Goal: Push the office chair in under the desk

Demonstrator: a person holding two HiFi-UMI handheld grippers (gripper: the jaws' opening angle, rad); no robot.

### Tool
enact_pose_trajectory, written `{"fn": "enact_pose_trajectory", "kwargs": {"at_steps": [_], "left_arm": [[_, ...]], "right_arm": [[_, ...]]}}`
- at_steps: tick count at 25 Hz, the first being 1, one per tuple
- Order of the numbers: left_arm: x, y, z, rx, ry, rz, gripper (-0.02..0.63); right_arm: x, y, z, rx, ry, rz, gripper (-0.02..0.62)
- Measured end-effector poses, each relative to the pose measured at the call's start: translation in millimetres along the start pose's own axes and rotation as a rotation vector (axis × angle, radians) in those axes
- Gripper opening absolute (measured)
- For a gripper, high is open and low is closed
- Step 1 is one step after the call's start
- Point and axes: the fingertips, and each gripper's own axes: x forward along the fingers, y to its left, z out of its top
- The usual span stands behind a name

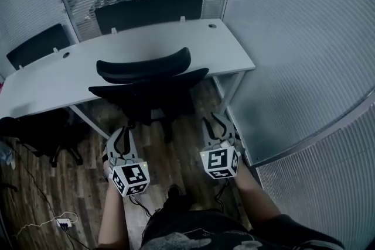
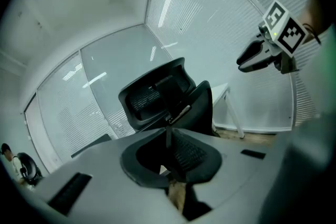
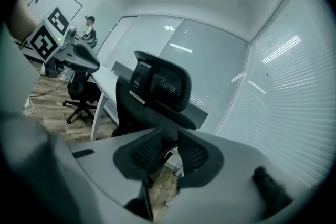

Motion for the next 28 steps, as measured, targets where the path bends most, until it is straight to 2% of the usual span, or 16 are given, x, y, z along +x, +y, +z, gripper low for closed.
{"fn": "enact_pose_trajectory", "kwargs": {"at_steps": [3,8,14,28], "left_arm": [[-18,-15,7,0.002,-0.007,-0.002,0.043],[-56,-30,31,-0.011,-0.032,0.02,0.043],[-113,-60,40,-0.021,-0.028,0.039,0.043],[-237,-113,59,-0.095,-0.009,0.076,0.043]], "right_arm": [[-26,-5,3,0.004,-0.04,-0.032,0.049],[-74,-7,16,0.052,-0.114,-0.022,0.026],[-138,1,7,0.07,-0.146,0.039,0.021],[-261,0,-28,0.063,-0.138,0.067,0.021]]}}
